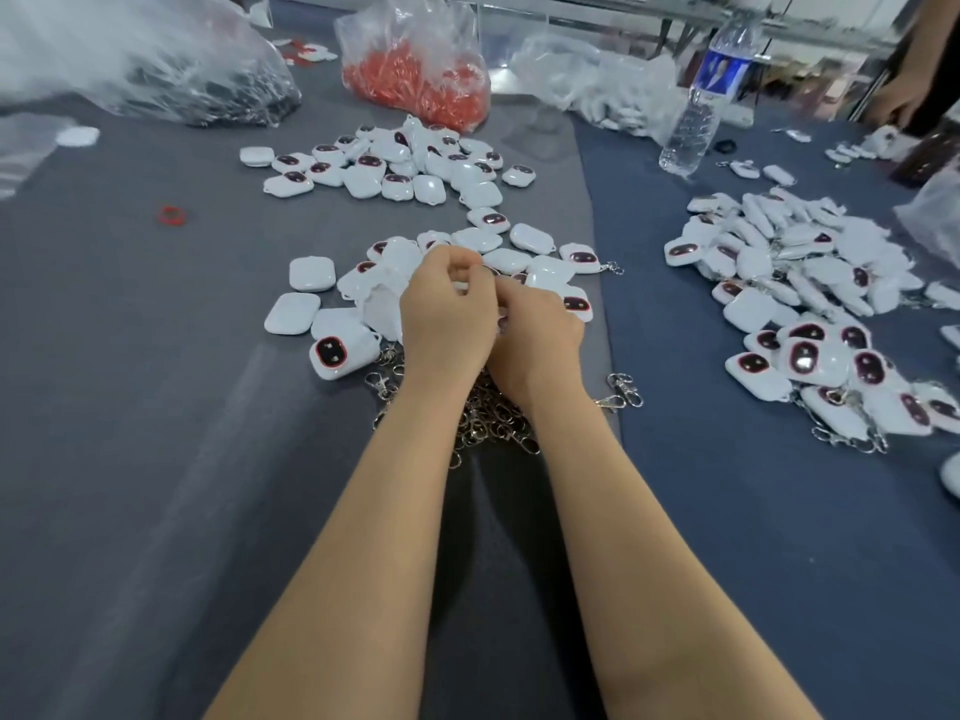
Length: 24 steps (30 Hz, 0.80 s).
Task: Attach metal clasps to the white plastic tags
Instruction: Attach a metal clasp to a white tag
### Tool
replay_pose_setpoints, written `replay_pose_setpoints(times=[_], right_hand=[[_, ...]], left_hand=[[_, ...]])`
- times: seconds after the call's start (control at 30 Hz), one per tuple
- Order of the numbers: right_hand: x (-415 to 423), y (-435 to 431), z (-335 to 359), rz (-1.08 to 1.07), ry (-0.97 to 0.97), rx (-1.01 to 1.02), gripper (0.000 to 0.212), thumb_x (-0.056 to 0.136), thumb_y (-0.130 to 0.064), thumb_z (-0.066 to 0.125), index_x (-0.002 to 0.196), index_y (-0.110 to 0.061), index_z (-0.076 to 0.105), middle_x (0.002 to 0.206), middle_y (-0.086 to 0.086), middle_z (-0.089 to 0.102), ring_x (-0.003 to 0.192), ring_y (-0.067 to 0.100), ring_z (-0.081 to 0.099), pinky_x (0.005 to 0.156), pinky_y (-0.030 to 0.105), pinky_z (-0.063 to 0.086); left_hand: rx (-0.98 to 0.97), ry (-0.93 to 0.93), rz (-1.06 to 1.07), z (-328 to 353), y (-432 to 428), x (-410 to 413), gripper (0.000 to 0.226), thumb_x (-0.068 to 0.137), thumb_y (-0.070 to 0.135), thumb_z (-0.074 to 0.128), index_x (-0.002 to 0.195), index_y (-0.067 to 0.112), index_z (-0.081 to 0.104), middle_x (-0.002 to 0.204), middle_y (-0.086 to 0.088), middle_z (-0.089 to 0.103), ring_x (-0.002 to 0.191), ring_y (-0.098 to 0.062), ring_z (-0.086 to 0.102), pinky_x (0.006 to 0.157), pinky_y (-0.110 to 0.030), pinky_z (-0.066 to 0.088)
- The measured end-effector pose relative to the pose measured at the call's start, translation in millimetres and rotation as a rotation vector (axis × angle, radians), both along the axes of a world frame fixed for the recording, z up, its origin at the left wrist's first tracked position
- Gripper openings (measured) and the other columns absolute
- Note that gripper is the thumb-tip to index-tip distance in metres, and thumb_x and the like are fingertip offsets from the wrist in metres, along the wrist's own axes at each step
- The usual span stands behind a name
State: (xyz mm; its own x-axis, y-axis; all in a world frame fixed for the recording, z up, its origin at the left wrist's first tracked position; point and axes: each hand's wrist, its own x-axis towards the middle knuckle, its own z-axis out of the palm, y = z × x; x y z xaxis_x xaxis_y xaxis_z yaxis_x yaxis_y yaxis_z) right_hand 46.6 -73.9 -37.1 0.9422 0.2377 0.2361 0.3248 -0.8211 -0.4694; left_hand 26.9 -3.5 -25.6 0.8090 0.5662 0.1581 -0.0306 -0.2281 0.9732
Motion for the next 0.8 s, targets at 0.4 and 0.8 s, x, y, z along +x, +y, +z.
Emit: replay_pose_setpoints(times=[0.4, 0.8], right_hand=[[-9, -23, 20, 0.143, 0.163, 0.631, 0.025, 0.089, -0.010, 0.059, 0.111, -0.019, 0.064, 0.104, -0.008, 0.066, 0.094, 0.000, 0.060, 0.074, 0.010, 0.047], [-22, -29, 22, 0.242, 0.357, -0.022, 0.032, 0.078, -0.046, 0.071, 0.102, -0.028, 0.059, 0.072, -0.018, 0.043, 0.069, -0.003, 0.043, 0.058, 0.016, 0.033]], left_hand=[[-0.248, -0.025, -0.019, 9, 0, -2, 0.017, 0.096, 0.023, 0.046, 0.087, 0.014, 0.057, 0.087, -0.010, 0.069, 0.080, -0.020, 0.068, 0.076, -0.038, 0.056], [-0.940, -0.135, 0.208, 12, 52, -9, 0.018, 0.095, 0.020, 0.038, 0.097, 0.017, 0.055, 0.085, -0.001, 0.066, 0.079, -0.012, 0.070, 0.072, -0.032, 0.057]])
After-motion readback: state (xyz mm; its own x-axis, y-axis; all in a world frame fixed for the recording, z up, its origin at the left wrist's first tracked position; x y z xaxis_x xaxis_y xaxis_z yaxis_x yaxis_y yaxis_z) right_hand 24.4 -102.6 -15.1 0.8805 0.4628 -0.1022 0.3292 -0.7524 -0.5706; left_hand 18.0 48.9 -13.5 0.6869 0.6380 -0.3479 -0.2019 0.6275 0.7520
